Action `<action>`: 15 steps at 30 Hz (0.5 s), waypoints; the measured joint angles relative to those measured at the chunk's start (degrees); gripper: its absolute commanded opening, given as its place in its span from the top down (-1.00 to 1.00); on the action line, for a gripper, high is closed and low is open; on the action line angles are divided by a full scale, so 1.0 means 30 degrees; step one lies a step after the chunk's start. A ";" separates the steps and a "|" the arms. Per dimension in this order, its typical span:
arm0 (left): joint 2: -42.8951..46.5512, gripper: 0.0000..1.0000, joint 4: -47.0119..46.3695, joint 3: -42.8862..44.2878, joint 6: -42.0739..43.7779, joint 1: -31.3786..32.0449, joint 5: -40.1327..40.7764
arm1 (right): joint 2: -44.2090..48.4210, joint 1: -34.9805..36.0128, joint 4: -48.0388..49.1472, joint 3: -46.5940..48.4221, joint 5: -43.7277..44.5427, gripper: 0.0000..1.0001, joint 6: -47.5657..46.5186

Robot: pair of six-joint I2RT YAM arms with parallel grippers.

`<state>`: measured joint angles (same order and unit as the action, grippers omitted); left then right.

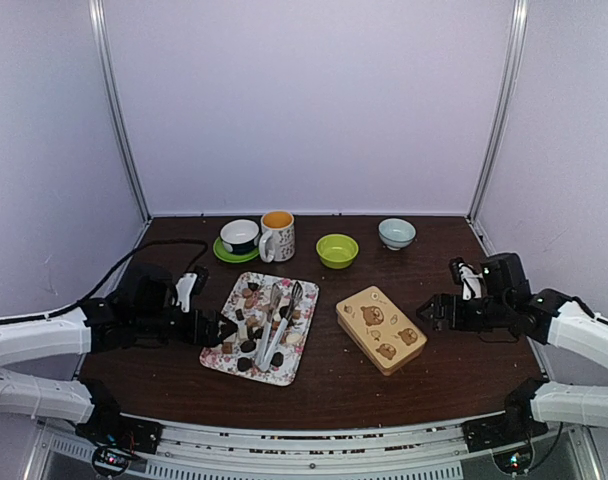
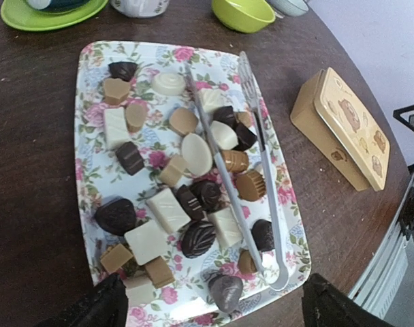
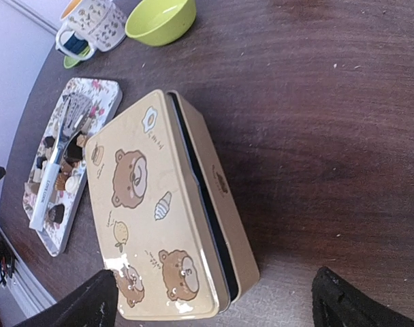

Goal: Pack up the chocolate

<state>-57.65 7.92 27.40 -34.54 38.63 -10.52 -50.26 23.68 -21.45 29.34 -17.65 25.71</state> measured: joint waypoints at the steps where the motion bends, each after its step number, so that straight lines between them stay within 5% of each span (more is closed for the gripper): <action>1: -0.0182 -0.83 0.0029 0.0189 -0.0029 0.0692 0.0554 | -0.0073 0.0401 0.0000 -0.0029 0.0102 -1.00 0.0109; 15: -0.6193 -0.73 0.0423 0.4575 -0.1107 0.6652 0.4568 | -0.2025 0.3723 0.0379 -0.0073 0.1333 -0.97 0.1246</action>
<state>-76.23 9.19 41.12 -37.87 58.59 3.18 -56.34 34.85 -20.32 29.12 -13.65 29.45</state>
